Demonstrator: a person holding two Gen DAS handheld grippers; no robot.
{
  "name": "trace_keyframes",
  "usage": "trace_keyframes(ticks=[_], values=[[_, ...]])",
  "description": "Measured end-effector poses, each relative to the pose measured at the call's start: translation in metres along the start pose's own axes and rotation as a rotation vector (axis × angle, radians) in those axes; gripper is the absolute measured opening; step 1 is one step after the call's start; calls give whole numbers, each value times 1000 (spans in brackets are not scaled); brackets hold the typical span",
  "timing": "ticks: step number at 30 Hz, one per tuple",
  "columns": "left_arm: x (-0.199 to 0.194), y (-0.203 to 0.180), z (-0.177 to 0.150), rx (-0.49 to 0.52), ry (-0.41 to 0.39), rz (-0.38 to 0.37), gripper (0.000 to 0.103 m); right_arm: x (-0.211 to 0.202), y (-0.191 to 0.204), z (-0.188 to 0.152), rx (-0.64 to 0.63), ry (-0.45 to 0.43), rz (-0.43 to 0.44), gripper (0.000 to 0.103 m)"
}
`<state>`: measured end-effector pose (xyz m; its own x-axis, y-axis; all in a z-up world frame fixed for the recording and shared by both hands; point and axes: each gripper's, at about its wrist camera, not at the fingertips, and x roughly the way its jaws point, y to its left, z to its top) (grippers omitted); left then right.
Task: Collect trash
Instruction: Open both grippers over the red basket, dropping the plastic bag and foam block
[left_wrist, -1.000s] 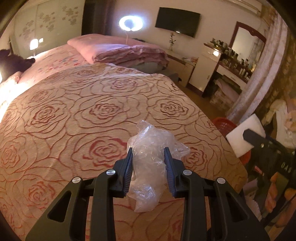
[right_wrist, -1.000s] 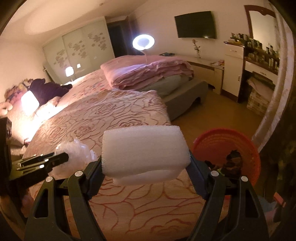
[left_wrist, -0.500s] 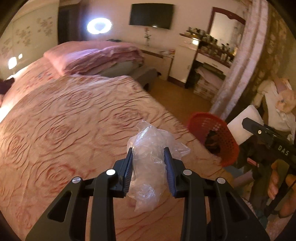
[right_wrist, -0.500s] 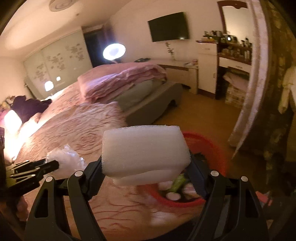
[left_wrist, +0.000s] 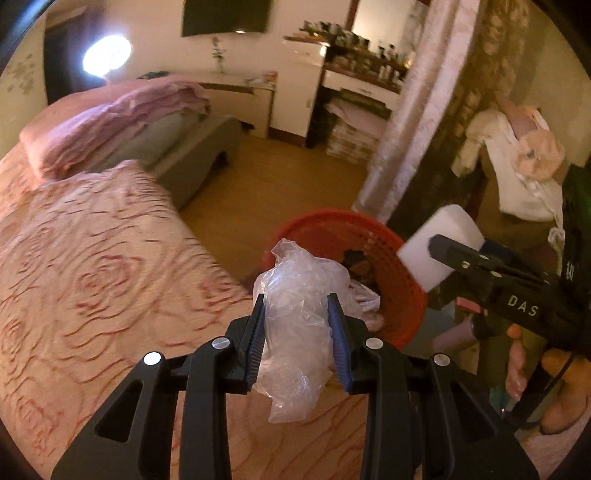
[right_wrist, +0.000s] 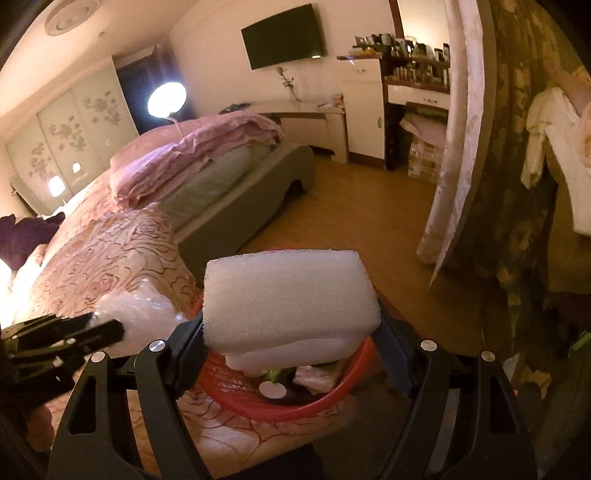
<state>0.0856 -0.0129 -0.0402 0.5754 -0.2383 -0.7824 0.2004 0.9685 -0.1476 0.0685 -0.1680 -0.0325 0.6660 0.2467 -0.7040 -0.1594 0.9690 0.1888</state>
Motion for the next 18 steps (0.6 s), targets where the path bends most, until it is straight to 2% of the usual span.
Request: trace_keyframes(ticks=[2,7,12,18], values=[[9,-6,3,14,4,3,31,5,-4,2,8,13,5,76],[20,-9,7,5,13,-13,41,19,-6,4,34,49,43,77],[23,-9,9,0,12,-45,61,26,-7,3,63,65,73,85],[19,-4,14,-16,3,-47,68,23,-10,4,79,65,78,86]])
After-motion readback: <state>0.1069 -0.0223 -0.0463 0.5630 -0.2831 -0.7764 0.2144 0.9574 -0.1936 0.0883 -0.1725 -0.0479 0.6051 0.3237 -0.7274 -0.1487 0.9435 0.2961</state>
